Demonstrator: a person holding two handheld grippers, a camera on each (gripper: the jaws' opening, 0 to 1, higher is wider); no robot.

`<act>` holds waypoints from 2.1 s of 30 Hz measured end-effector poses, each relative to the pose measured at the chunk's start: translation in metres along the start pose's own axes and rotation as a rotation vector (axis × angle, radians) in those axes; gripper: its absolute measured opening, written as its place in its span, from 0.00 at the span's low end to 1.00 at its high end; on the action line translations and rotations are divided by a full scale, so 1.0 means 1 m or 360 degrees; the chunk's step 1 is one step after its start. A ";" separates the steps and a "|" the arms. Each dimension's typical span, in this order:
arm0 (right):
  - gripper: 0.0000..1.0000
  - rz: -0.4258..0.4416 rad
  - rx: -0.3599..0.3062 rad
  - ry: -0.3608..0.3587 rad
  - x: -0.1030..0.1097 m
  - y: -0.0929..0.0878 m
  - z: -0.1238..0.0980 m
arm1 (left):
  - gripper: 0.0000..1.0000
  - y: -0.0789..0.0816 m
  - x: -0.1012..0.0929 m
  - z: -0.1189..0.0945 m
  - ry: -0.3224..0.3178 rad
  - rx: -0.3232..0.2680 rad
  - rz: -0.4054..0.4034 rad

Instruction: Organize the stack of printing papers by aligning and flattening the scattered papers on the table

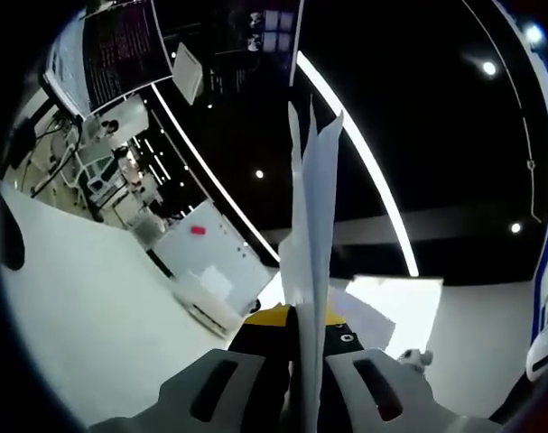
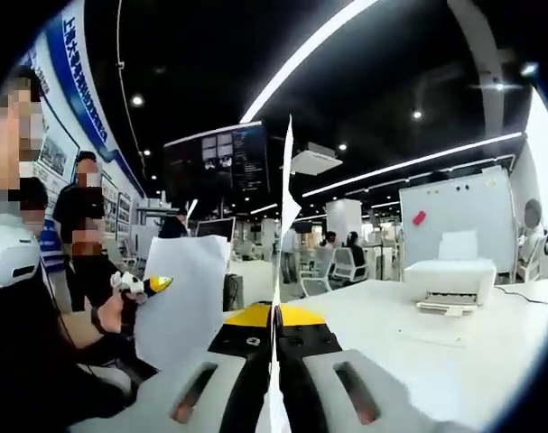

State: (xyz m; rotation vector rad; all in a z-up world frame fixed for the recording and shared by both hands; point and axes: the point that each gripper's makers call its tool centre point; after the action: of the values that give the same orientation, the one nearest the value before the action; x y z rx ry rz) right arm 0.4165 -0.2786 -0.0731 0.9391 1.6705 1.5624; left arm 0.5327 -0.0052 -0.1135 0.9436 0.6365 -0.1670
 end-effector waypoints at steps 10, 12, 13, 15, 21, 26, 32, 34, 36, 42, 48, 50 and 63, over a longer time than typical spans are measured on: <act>0.00 -0.0170 -0.0050 0.0134 0.046 0.032 -0.003 | 0.06 -0.001 0.000 0.000 0.0005 0.0002 -0.0006; 0.00 -0.0200 -0.0047 0.0156 0.053 0.035 -0.002 | 0.06 -0.001 0.000 0.000 0.0004 0.0003 -0.0007; 0.00 -0.0209 -0.0048 0.0158 0.055 0.036 -0.002 | 0.06 -0.001 0.000 0.000 0.0004 0.0002 -0.0007; 0.00 -0.0227 -0.0044 0.0168 0.058 0.038 -0.002 | 0.06 -0.001 -0.001 0.000 0.0000 0.0001 -0.0003; 0.00 -0.0249 -0.0039 0.0186 0.061 0.039 -0.001 | 0.06 0.001 0.000 -0.001 0.0005 -0.0006 -0.0004; 0.00 -0.0272 -0.0047 0.0217 0.066 0.042 -0.002 | 0.06 0.001 0.000 0.000 0.0003 -0.0002 -0.0004; 0.00 -0.0300 -0.0041 0.0266 0.075 0.044 -0.004 | 0.06 0.000 0.000 0.000 0.0003 0.0000 -0.0007; 0.00 -0.0301 -0.0037 0.0288 0.077 0.044 -0.005 | 0.06 0.000 0.000 0.000 0.0005 0.0000 -0.0009; 0.00 -0.0309 -0.0036 0.0303 0.081 0.044 -0.005 | 0.06 0.000 0.000 0.001 0.0004 0.0000 -0.0009; 0.00 -0.0296 -0.0028 0.0371 0.092 0.042 -0.003 | 0.06 0.001 -0.001 0.001 -0.0002 -0.0002 -0.0003; 0.00 -0.0284 -0.0001 0.0440 0.097 0.037 -0.001 | 0.06 0.000 0.000 0.001 -0.0001 0.0002 -0.0006; 0.00 -0.0276 0.0019 0.0464 0.099 0.035 0.001 | 0.06 -0.001 -0.001 0.001 -0.0005 0.0004 -0.0006; 0.00 -0.0260 0.0112 0.0612 0.111 0.023 0.007 | 0.06 -0.002 -0.001 0.002 -0.0007 0.0009 -0.0007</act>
State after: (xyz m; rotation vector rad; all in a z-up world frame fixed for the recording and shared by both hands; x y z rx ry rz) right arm 0.3653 -0.1803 -0.0492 0.5394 2.0206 1.6548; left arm 0.5324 -0.0081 -0.1137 0.9470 0.6345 -0.1743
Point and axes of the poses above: the point that each gripper's makers call its tool centre point, and the gripper's own axes: z roughly forward along the fingers, x roughly to its left, y roughly out of its top, and after that the axes turned 10 degrees about x, right-handed
